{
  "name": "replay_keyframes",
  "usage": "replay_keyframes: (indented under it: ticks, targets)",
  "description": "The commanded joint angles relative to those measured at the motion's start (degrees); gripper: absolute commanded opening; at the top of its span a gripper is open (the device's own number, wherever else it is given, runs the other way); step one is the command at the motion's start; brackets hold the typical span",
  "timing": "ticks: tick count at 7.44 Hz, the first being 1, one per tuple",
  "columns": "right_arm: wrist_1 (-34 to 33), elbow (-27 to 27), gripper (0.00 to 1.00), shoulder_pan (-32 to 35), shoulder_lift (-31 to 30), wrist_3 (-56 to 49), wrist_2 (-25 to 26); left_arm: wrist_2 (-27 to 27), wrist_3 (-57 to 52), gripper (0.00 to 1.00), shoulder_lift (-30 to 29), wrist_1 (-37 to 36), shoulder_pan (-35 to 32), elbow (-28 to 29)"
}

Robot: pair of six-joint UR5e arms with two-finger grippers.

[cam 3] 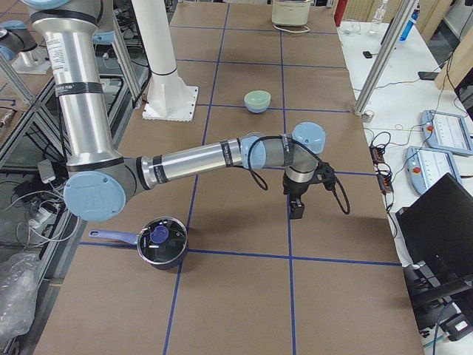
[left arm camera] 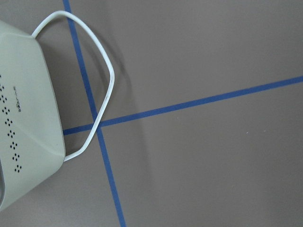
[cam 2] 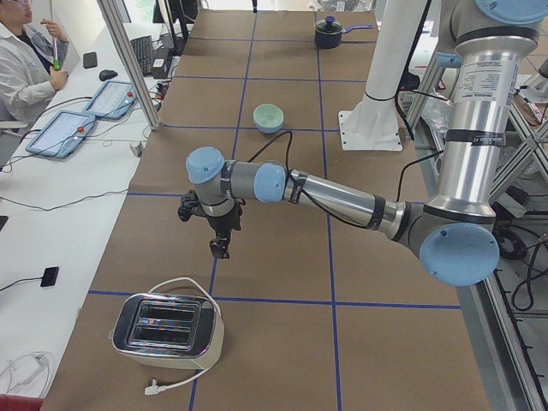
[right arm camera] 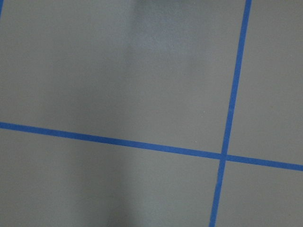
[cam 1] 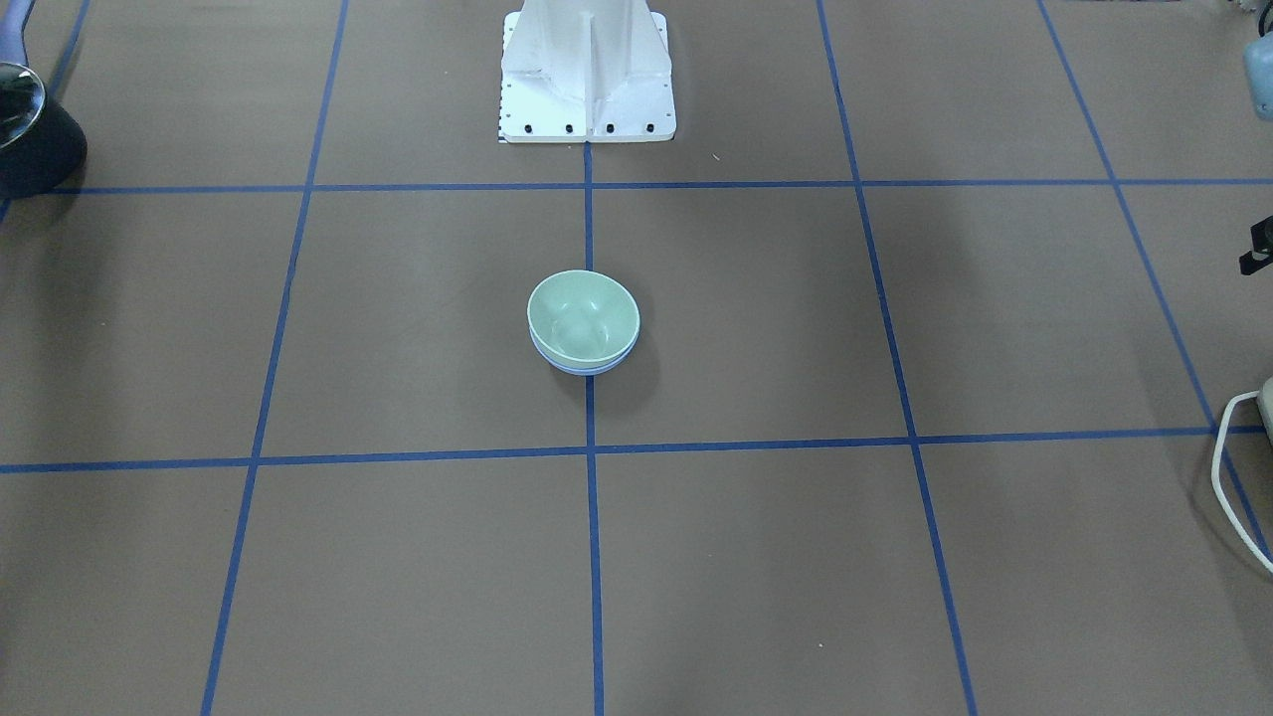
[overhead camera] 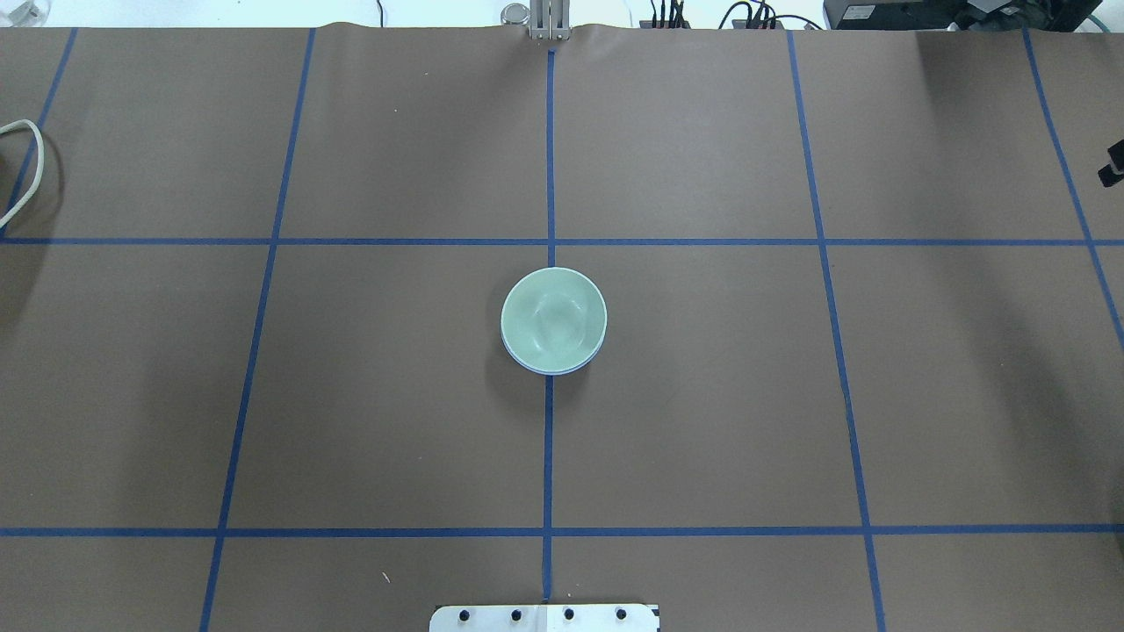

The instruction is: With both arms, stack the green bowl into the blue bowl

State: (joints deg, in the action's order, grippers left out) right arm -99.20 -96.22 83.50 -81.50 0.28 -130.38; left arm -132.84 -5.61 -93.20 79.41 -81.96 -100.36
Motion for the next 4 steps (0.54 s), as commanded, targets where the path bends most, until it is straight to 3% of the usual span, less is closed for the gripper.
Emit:
replay_keyframes:
  ticks: [1,4]
  targets:
    - [-0.9,-0.5,1.00,1.1,-2.9,-1.7,0.0,0.1,-0.6,0.99,4.7,4.7,-0.4,0.0]
    - [-0.8,-3.5,1.00,1.3,-5.9,-1.2,0.6,0.0,-6.9,0.99,4.3,4.5,-5.6,4.5]
